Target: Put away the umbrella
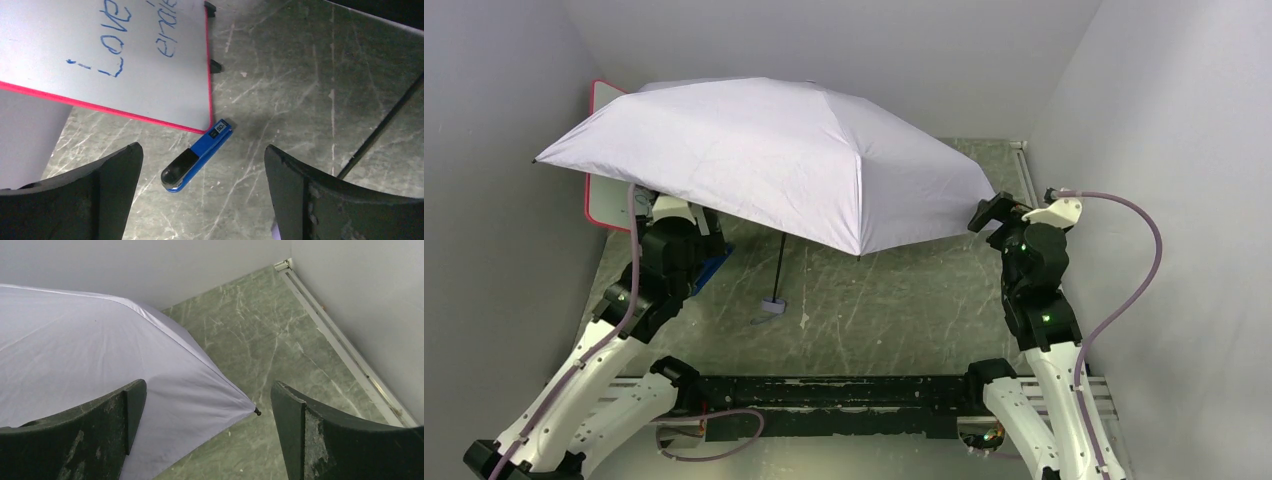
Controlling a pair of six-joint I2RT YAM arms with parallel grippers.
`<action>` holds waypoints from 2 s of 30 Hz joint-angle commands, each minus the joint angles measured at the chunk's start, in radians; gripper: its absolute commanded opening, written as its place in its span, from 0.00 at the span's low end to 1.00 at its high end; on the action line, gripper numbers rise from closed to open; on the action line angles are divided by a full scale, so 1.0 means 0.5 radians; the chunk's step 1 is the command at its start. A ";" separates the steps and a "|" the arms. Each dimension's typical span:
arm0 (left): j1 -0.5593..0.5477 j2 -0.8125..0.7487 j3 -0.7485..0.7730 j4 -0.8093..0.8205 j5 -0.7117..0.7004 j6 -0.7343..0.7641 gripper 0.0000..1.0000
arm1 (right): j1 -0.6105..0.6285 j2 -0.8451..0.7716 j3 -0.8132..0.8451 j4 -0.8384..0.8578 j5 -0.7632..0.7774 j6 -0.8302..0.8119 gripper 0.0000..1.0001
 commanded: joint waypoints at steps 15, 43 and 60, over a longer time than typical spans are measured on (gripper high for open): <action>-0.040 -0.032 -0.057 0.011 0.237 -0.037 0.95 | -0.013 -0.144 -0.074 -0.206 0.361 0.271 1.00; -0.031 0.119 -0.052 0.027 0.339 -0.013 0.92 | -0.013 -0.386 -0.446 -0.668 -0.182 1.282 0.96; -0.022 0.138 -0.051 0.022 0.356 -0.006 0.91 | 0.238 -0.094 -1.103 0.575 -0.672 1.231 0.94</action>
